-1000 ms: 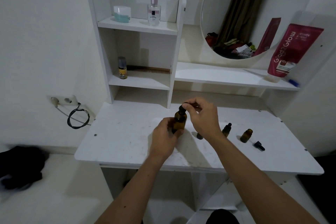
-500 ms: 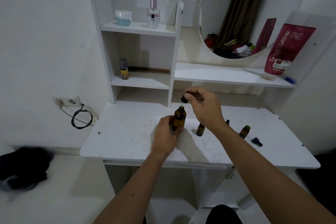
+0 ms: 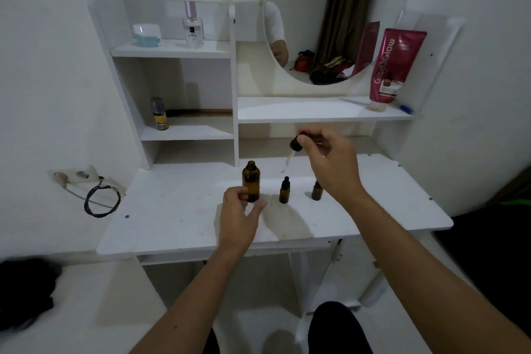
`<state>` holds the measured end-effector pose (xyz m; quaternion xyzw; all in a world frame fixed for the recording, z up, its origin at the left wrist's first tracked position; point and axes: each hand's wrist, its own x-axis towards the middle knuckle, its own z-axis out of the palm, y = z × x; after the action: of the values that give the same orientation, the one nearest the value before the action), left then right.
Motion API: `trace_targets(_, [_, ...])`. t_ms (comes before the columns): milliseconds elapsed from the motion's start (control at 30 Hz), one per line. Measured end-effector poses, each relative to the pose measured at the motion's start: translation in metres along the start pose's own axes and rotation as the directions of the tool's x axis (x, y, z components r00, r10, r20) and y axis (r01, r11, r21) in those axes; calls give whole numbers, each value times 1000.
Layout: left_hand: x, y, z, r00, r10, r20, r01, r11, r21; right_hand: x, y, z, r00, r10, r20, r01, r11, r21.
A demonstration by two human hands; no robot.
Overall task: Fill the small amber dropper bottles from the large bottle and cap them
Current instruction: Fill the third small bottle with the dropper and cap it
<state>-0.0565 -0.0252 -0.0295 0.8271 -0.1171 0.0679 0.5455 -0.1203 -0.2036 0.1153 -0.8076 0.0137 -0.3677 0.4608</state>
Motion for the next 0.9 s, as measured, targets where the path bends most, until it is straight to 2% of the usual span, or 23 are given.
trace_targets(133, [-11, 6, 25, 991, 60, 118, -58, 998, -14, -19, 21, -32, 998, 52, -33, -55, 996, -67])
trace_targets(267, [-21, 24, 58, 955, 162, 248, -150, 986, -69, -32, 45, -70, 979, 171, -115, -178, 982, -58])
trace_targets(400, [-29, 41, 92, 917, 211, 339, -206, 977, -50, -35, 69, -101, 964, 184, -192, -204, 975, -87])
trace_targets(700, [-39, 72, 154, 869, 254, 425, -286, 958, 14, -34, 98, -129, 943, 190, -273, -219, 973, -79])
trace_targets(900, [-35, 84, 181, 890, 228, 395, -267, 963, 45, -41, 116, -138, 941, 181, -286, -214, 973, -90])
